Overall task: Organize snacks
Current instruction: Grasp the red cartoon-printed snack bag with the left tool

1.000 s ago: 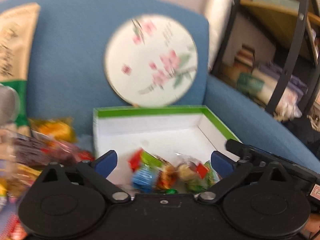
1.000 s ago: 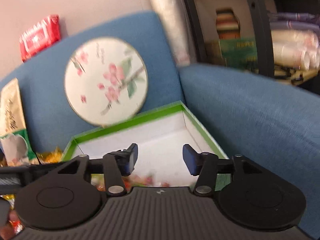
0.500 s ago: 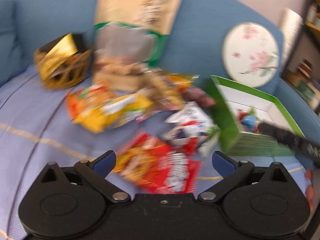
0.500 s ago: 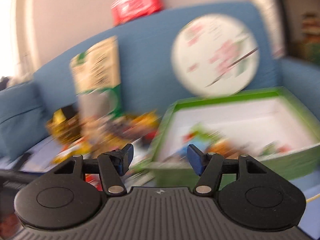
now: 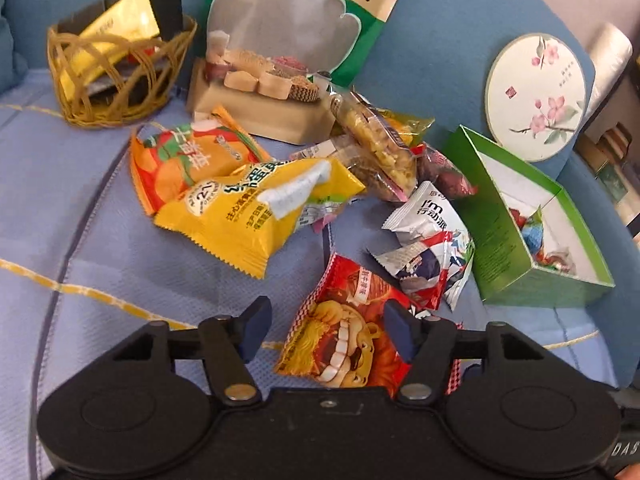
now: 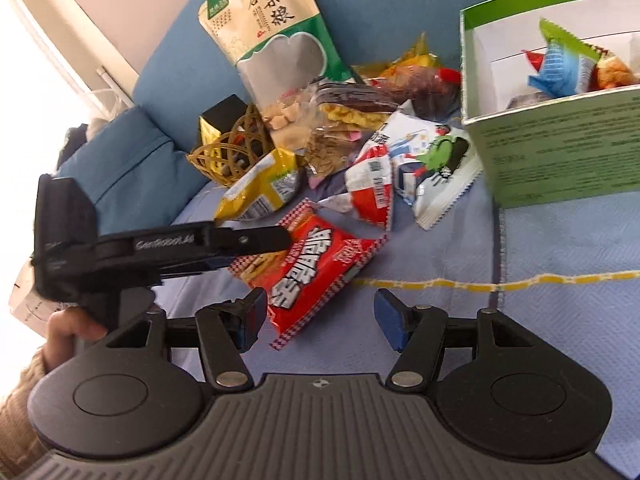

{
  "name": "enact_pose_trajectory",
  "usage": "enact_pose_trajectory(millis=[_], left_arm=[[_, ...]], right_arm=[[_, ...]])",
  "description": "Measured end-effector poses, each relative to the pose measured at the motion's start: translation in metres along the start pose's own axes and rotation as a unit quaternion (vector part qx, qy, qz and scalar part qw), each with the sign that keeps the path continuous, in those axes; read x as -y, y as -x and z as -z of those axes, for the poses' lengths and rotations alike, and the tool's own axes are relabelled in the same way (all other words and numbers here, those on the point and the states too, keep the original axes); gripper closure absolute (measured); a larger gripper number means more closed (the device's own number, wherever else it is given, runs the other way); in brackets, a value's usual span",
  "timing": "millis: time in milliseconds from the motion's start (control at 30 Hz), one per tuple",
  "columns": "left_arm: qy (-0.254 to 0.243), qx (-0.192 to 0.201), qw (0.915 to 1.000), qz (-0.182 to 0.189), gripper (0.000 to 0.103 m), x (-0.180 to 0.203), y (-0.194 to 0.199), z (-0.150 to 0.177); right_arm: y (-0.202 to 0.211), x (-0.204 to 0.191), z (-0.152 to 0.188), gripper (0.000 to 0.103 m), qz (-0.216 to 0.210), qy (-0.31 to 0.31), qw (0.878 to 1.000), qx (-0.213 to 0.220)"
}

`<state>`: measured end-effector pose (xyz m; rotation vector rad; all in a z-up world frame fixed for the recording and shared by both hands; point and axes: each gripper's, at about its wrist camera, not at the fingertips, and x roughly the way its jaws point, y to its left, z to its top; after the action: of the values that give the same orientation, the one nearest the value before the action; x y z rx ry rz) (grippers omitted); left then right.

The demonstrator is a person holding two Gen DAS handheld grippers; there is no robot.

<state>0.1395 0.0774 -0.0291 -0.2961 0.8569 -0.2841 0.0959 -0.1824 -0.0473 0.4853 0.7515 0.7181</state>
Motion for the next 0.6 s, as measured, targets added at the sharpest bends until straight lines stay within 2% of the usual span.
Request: enact_pose_trajectory(millis=[33, 100, 167, 200, 300, 400, 467, 500, 533, 567, 600], left_arm=[[-0.005, -0.001, 1.0000, 0.000, 0.025, 0.001, -0.001, -0.001], [-0.007, -0.009, 0.9998, 0.016, 0.053, 0.004, 0.002, 0.001], [-0.001, -0.032, 0.9987, 0.041, 0.058, 0.008, 0.003, 0.006], [-0.006, -0.039, 0.9980, 0.049, 0.056, 0.011, 0.004, 0.011], [-0.024, -0.032, 0.9984, 0.040, 0.046, 0.018, 0.010, 0.019], [-0.016, -0.037, 0.9983, 0.042, 0.046, 0.018, 0.009, 0.018], [-0.018, -0.039, 0.9983, 0.039, 0.050, 0.020, 0.007, 0.018], [-0.023, -0.037, 0.9983, 0.039, 0.063, 0.023, 0.008, 0.018], [-0.023, -0.035, 0.9984, 0.040, 0.063, 0.026, 0.011, 0.018], [-0.024, -0.031, 0.9987, 0.033, 0.068, 0.031, 0.015, 0.017], [-0.026, -0.025, 0.9988, 0.034, 0.069, 0.035, 0.020, 0.016]], right_arm=[[-0.001, -0.002, -0.001, 0.004, 0.000, 0.003, 1.000, 0.002], [-0.002, -0.001, 0.000, 0.005, -0.001, -0.003, 1.000, -0.001], [-0.007, 0.001, 0.001, 0.006, 0.002, -0.014, 1.000, -0.011], [-0.006, 0.002, 0.002, 0.007, 0.003, -0.016, 1.000, -0.009], [-0.005, 0.002, 0.001, 0.011, 0.009, -0.016, 1.000, -0.007], [-0.005, 0.005, 0.001, 0.015, 0.015, -0.019, 1.000, -0.005], [-0.006, 0.006, 0.001, 0.042, 0.029, -0.013, 0.999, -0.007], [-0.005, 0.006, 0.000, 0.047, 0.027, -0.012, 1.000, -0.007], [-0.002, 0.005, -0.002, 0.057, 0.025, -0.016, 1.000, -0.009], [0.002, 0.003, -0.003, 0.060, 0.029, -0.010, 1.000, -0.006], [0.009, -0.002, -0.006, 0.061, 0.031, 0.012, 0.999, 0.003]])
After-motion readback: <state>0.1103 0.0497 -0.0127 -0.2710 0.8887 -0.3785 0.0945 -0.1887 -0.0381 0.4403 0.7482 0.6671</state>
